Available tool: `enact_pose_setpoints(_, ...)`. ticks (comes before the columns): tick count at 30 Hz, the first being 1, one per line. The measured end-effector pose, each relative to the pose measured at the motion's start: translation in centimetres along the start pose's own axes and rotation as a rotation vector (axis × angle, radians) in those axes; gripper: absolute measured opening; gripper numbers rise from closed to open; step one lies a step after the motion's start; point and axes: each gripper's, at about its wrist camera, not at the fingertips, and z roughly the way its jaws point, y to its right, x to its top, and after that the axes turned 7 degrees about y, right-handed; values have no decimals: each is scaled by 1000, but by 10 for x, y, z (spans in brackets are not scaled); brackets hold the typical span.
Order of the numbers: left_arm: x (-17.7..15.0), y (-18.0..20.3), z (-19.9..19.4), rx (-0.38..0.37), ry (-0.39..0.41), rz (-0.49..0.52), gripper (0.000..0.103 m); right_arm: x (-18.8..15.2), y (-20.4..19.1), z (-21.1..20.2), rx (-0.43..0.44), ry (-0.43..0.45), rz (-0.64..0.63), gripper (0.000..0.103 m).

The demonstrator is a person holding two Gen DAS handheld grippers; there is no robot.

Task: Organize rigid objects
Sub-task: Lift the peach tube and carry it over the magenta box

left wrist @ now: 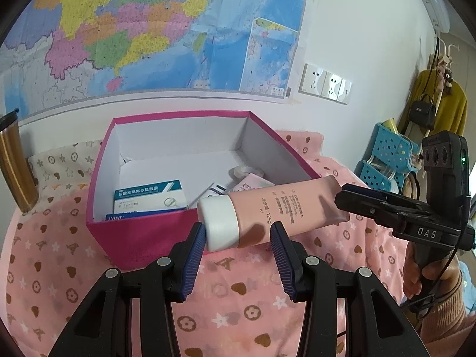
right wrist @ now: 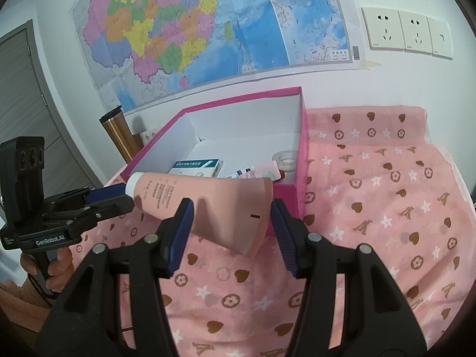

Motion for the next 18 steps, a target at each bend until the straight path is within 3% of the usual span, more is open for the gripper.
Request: enact_pose_setpoints(18, 8, -2, 6, 2, 8, 4, 45, 10, 3, 3, -4, 20, -9, 56)
